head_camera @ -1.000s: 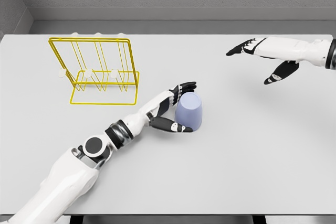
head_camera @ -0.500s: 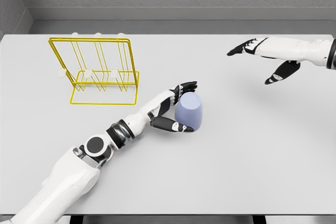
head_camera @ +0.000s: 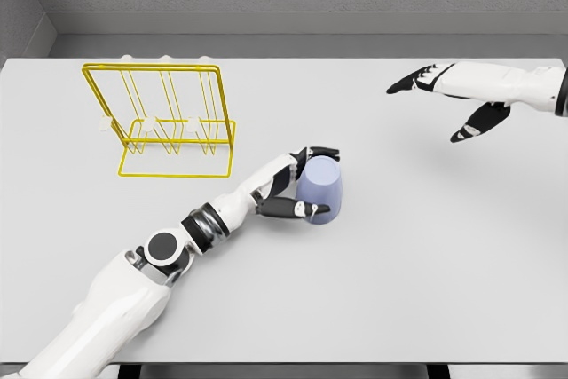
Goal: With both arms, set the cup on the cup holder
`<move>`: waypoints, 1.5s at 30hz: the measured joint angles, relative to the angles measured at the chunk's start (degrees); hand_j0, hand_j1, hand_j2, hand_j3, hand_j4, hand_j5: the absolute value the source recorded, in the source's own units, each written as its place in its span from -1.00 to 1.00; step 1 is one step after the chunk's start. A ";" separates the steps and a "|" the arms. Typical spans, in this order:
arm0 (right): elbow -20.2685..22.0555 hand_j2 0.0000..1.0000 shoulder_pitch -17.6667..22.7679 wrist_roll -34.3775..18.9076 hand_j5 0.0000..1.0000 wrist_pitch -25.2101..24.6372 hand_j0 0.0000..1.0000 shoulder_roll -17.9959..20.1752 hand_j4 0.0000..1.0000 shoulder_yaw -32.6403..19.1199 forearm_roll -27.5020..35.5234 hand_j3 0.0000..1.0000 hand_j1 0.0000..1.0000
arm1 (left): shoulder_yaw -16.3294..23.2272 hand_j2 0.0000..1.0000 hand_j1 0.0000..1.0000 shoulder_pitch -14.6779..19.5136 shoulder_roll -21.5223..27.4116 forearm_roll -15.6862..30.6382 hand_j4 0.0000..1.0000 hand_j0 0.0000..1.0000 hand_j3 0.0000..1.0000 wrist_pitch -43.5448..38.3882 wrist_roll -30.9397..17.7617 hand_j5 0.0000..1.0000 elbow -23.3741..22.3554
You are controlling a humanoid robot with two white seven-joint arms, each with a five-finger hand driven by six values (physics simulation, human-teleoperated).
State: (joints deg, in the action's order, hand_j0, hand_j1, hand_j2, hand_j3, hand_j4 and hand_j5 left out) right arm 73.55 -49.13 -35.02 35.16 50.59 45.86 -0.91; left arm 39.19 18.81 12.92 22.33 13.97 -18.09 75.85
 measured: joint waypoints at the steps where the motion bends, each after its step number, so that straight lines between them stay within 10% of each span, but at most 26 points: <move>1: 0.00 1.00 0.00 0.00 1.00 0.00 1.00 0.00 1.00 0.01 0.00 1.00 1.00 | 0.00 0.09 0.09 0.00 0.00 0.02 0.09 0.09 0.09 0.00 -0.02 0.09 0.01; 20: 0.00 1.00 0.00 0.00 1.00 0.00 1.00 -0.01 1.00 0.00 0.00 1.00 1.00 | -0.22 -0.11 -0.11 -0.88 1.12 0.77 -0.11 -0.11 -0.11 -0.27 -0.30 -0.11 4.05; 32: 0.00 1.00 0.00 0.00 1.00 0.00 1.00 0.01 1.00 0.04 0.00 1.00 1.00 | -2.45 -0.11 -0.11 -6.77 17.37 12.68 -0.11 -0.11 -0.11 -0.20 0.41 -0.11 21.31; 45: 0.00 1.00 0.00 0.00 1.00 0.00 1.00 0.00 1.00 0.06 0.00 1.00 1.00 | -6.42 -0.11 -0.11 -3.34 25.86 21.44 -0.11 -0.11 -0.11 0.01 0.48 -0.11 24.86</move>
State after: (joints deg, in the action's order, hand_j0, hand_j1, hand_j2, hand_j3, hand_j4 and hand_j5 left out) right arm 73.55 -49.13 -35.02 35.16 50.59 45.92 -0.91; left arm 32.77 15.47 38.78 43.77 13.98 -17.61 100.71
